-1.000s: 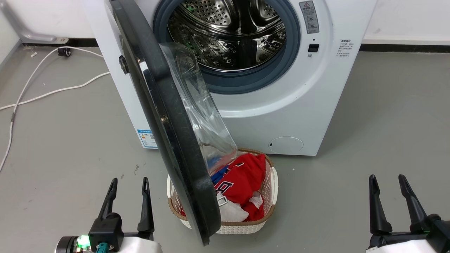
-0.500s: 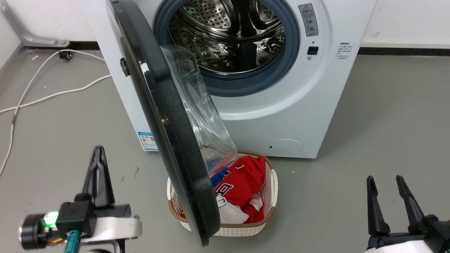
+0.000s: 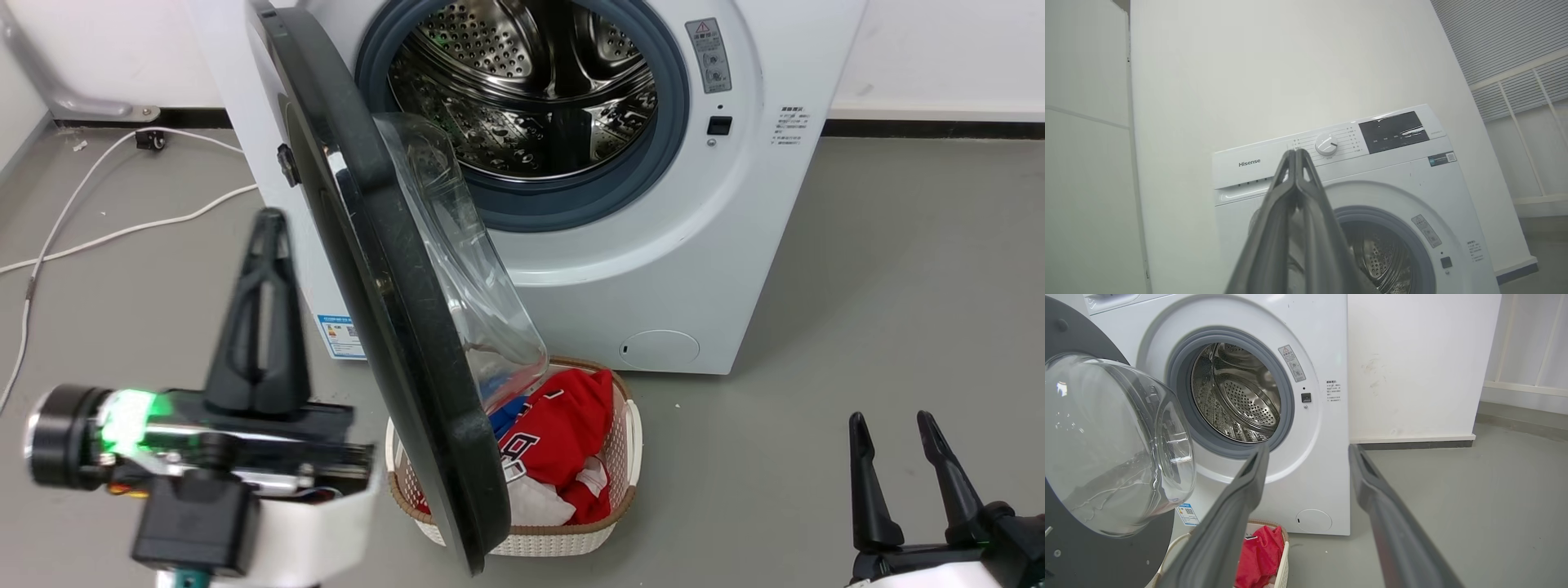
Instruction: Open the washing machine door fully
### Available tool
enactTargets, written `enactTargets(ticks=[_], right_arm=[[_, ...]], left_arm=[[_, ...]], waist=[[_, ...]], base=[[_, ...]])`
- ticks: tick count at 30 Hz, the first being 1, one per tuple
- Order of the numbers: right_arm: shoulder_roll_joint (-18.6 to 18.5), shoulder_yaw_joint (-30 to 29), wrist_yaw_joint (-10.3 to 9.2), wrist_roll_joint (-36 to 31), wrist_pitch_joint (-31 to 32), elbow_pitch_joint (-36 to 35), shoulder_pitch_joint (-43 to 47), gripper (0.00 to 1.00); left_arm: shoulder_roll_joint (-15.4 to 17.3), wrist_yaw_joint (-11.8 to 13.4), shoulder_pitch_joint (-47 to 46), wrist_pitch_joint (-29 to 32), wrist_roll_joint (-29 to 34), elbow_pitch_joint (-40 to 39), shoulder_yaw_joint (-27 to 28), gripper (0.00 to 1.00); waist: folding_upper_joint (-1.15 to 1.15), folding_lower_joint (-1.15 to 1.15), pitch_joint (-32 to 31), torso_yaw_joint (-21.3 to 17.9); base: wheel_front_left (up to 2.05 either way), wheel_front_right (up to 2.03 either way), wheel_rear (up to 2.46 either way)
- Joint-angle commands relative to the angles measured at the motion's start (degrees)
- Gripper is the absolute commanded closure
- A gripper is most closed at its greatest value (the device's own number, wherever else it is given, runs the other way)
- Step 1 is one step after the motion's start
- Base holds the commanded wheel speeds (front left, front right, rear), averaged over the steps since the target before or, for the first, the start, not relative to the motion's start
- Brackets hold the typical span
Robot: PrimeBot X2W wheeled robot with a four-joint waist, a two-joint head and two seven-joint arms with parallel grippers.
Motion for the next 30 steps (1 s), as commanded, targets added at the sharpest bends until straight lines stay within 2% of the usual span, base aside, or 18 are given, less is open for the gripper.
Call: enactTargets(ticks=[1, 10, 15, 26, 30], right_arm=[[0.19, 0.05, -0.01, 0.17, -0.1, -0.01, 0.65, 0.0], [0.19, 0.06, -0.01, 0.13, -0.1, -0.24, 1.12, 0.0], [0.19, 0.03, -0.01, 0.19, -0.1, -0.23, 1.02, 0.0], [0.19, 0.11, -0.01, 0.12, -0.1, 0.12, 0.44, 0.0], [0.19, -0.07, -0.01, 0.24, -0.1, 0.18, 0.32, 0.0]], left_arm=[[0.09, -0.52, -0.87, -0.14, 0.48, -0.94, -1.88, 1.0], [-1.1, -2.46, -3.09, -0.14, 2.88, -3.01, -14.17, 1.0], [-1.85, -3.26, -3.37, -0.14, 2.41, -2.2, -18.73, 1.0], [-2.49, -5.08, -1.47, -0.14, 0.22, 6.26, -26.45, 1.0], [-2.43, -5.04, -0.14, -0.14, -0.29, 9.44, -28.18, 1.0]], waist=[[0.0, 0.0, -0.1, -0.06], [0.0, 0.0, -0.56, 0.14], [0.0, 0.0, -0.58, 0.3], [0.0, 0.0, -0.04, 0.31], [0.0, 0.0, 0.29, 0.48]], base=[[0.0, 0.0, 0.0], [0.0, 0.0, 0.0], [0.0, 0.0, 0.0], [0.0, 0.0, 0.0], [0.0, 0.0, 0.0]])
